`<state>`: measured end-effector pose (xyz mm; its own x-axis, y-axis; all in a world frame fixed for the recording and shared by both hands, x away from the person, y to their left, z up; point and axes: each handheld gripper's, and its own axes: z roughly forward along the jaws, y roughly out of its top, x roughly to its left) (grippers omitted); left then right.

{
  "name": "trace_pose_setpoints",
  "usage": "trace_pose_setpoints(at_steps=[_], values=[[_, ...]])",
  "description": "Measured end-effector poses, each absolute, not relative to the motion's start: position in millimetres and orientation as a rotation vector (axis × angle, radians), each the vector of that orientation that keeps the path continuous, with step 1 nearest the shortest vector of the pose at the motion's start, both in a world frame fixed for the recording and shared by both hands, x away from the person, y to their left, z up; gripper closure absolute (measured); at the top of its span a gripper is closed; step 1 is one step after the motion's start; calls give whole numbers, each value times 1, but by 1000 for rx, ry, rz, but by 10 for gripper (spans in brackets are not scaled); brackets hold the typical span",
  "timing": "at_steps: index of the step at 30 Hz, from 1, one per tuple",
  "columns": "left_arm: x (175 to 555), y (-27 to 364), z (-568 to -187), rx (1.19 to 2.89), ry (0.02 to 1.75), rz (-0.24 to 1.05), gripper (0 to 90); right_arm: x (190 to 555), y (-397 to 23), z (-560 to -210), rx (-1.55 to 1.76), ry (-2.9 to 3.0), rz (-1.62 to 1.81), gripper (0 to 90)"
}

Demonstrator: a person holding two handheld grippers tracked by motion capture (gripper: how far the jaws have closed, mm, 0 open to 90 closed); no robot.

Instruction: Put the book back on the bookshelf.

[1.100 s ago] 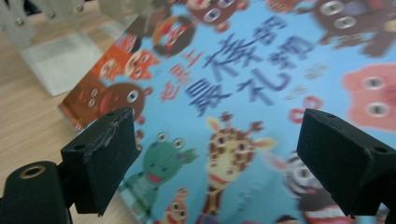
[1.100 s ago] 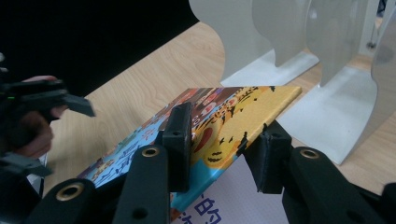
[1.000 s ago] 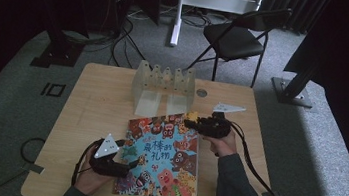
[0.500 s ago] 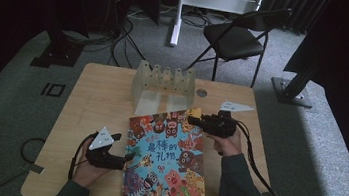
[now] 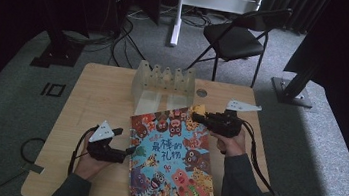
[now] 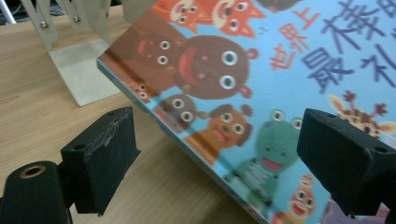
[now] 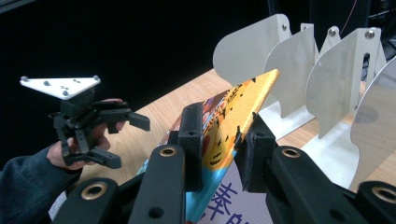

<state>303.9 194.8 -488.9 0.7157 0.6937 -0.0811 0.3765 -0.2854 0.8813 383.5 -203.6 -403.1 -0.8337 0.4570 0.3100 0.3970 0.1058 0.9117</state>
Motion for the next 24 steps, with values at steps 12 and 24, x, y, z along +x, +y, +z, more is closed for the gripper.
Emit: trace_pose_setpoints(at_steps=[12, 24], values=[[337, 195, -494, 1857, 857, 301, 107, 376, -204, -390, 808, 2278, 1917, 768], [353, 178, -499, 1872, 718, 22, 18, 375, -207, -393, 767, 2271, 1983, 774]])
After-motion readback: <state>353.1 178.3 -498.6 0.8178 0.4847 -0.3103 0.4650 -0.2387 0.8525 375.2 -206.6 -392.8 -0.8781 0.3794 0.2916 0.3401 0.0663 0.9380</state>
